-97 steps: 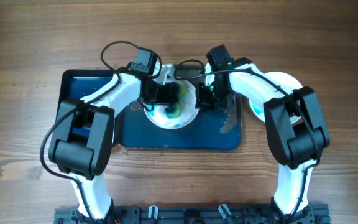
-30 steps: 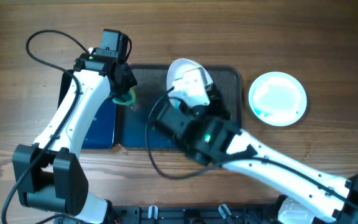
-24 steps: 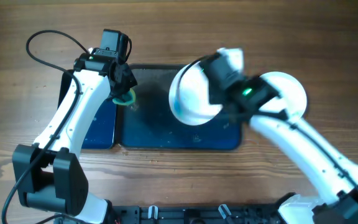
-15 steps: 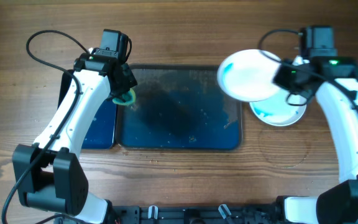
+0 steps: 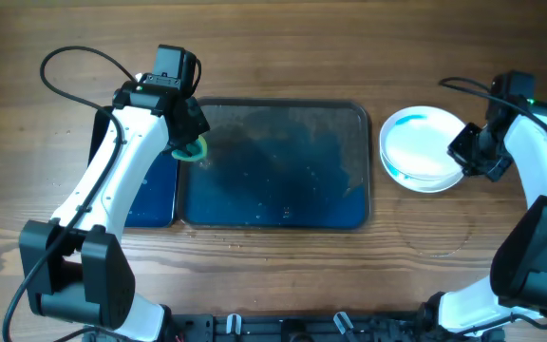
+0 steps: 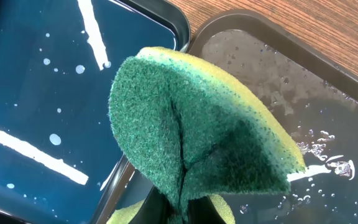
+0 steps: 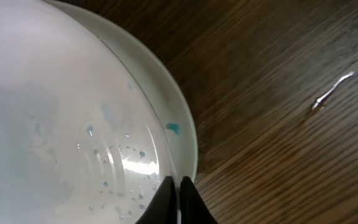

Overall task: Clean dirty plates on tray and stack at the side
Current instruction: 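Lift the last plate with right gripper and stack it on the pile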

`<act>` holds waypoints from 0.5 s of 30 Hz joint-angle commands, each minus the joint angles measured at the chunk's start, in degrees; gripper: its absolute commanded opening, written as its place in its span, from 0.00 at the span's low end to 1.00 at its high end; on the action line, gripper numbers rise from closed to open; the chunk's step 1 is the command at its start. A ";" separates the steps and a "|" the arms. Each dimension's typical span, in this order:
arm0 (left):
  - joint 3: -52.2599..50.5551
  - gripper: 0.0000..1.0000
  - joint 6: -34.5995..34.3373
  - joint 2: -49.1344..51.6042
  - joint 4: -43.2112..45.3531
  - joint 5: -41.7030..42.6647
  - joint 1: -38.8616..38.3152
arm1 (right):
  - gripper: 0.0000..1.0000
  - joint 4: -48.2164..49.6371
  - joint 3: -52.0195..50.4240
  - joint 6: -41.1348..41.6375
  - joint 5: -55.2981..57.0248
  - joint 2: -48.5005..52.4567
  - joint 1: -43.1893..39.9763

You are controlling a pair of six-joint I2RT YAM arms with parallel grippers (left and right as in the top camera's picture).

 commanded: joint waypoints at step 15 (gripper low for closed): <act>0.09 0.04 34.12 2.38 -1.09 2.05 16.92 | 1.00 -4.22 6.51 -15.17 -14.05 -5.49 14.23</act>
